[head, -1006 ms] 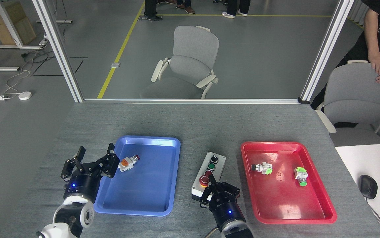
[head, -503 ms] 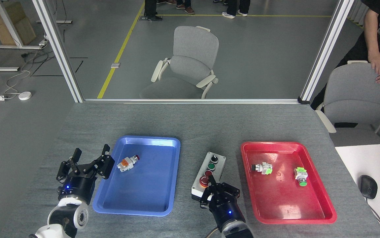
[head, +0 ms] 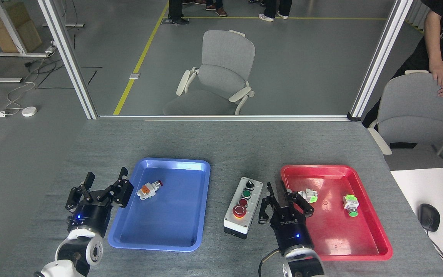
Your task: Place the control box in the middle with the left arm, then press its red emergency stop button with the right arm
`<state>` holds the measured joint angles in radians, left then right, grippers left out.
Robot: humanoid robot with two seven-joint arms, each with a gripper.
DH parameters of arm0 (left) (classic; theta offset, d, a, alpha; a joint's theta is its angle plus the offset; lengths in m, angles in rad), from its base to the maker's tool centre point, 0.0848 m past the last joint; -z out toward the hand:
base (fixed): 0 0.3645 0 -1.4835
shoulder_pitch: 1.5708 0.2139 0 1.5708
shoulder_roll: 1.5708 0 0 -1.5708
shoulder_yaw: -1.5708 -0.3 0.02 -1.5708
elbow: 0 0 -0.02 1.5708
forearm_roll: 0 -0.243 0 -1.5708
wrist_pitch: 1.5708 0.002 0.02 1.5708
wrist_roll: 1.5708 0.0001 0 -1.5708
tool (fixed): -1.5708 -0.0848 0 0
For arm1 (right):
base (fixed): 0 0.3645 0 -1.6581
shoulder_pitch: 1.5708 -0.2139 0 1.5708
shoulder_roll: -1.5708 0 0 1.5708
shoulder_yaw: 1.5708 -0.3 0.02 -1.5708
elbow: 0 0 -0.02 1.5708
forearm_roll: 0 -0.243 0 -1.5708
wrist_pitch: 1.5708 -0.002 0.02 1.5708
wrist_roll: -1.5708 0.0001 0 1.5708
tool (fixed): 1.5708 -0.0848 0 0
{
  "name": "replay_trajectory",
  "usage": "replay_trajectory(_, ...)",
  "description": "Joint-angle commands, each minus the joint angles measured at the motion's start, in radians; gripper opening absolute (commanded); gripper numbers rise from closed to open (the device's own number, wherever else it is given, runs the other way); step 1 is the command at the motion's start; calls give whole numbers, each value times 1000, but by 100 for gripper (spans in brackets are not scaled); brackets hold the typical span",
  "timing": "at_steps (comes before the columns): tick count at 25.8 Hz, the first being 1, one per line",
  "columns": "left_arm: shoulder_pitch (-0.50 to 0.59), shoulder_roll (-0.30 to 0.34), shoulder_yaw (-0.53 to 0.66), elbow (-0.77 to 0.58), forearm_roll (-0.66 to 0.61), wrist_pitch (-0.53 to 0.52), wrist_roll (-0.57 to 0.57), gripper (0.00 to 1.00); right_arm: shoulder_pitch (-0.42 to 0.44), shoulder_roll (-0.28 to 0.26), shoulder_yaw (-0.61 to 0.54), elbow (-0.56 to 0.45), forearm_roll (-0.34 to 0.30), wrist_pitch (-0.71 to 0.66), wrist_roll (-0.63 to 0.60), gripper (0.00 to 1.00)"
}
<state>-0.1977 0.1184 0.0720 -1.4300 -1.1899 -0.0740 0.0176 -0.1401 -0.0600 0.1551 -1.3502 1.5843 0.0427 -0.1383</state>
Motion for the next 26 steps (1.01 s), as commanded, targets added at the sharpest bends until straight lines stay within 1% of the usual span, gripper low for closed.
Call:
replay_trajectory(1,-2,0,0,-1,-3,0,-4,99,8,-37,-75,-21,-50,-12,5,98)
replay_trajectory(3,-3,3,0,-1,-3,0,-4,99,10,-63,-101,-23,-93,-12,5,98)
replay_trajectory(4,-5,4,0,0,0,0,-4,99,10,-73,-107,-24,-101,-14,5,98)
replay_trajectory(6,0,6,-1,0,0,-3,5,99,8,-89,-121,-24,-101,-26,-1,98)
replay_trajectory(9,3,0,-1,0,3,-9,9,99,14,-130,-163,-24,-102,-44,-4,98)
replay_trajectory(10,7,-2,-3,0,3,-10,9,99,17,-136,-166,-24,-106,-41,-4,98)
replay_trajectory(14,23,-3,-8,2,-2,-12,9,99,34,-139,-192,-24,-133,-35,-4,98)
replay_trajectory(17,35,-2,-9,5,-13,-13,9,99,42,-141,-201,-27,-135,-35,-3,98)
replay_trajectory(20,37,-2,-11,5,-14,-12,9,99,44,-158,-203,-40,-136,-37,-1,98)
replay_trajectory(26,43,1,-11,5,-13,-13,9,99,48,-155,-203,-55,-138,-40,-1,98)
